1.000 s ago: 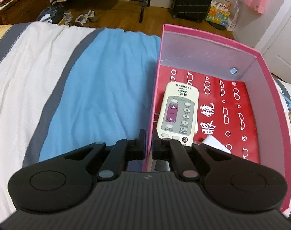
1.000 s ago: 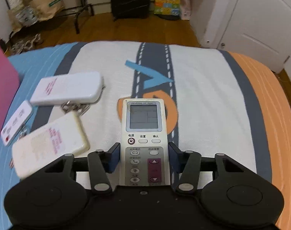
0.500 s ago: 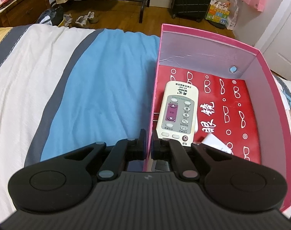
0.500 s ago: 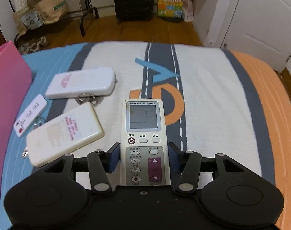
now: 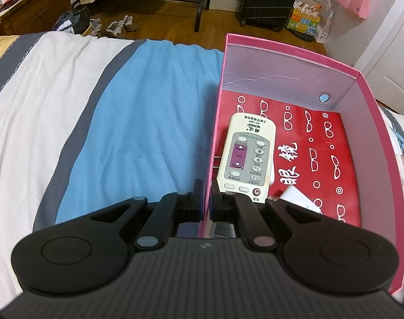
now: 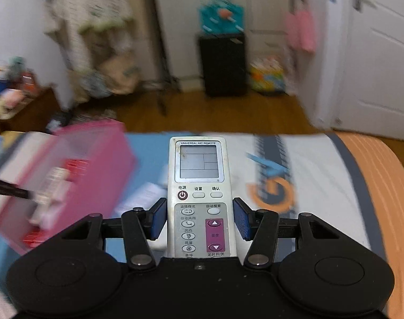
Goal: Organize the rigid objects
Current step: 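Carry the grey remote into the pink box beside the white remote, then open the right gripper and move it back to the white power bank, then grasp the white power bank by its end with the right gripper, then carry the power bank into the pink box and release it, then move the right gripper back to the silver keys on the bed, then grasp the silver keys with the right gripper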
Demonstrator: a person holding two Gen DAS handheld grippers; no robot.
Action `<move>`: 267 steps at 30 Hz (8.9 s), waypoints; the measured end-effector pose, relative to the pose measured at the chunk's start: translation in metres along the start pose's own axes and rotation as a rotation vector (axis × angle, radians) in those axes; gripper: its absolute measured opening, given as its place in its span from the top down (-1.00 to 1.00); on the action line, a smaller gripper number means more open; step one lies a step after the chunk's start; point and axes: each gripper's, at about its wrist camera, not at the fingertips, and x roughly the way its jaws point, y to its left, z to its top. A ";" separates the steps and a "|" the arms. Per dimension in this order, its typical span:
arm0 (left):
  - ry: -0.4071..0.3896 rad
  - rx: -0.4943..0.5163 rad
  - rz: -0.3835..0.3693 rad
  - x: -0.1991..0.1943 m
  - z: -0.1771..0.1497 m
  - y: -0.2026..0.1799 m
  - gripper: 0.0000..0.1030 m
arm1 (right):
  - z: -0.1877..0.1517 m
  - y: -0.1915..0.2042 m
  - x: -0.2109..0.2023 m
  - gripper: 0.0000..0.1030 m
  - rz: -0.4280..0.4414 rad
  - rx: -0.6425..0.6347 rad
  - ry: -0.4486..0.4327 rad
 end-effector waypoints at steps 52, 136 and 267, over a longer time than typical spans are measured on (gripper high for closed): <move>-0.020 -0.001 -0.046 -0.006 -0.003 0.006 0.92 | 0.045 0.189 0.072 -0.29 0.282 -0.097 0.202; -0.024 0.048 0.013 -0.001 -0.003 -0.009 0.88 | 0.046 -0.057 0.211 0.59 0.307 0.196 0.251; -0.008 -0.015 -0.033 0.002 -0.004 0.001 0.89 | 0.026 0.043 0.095 0.91 0.352 -0.196 0.053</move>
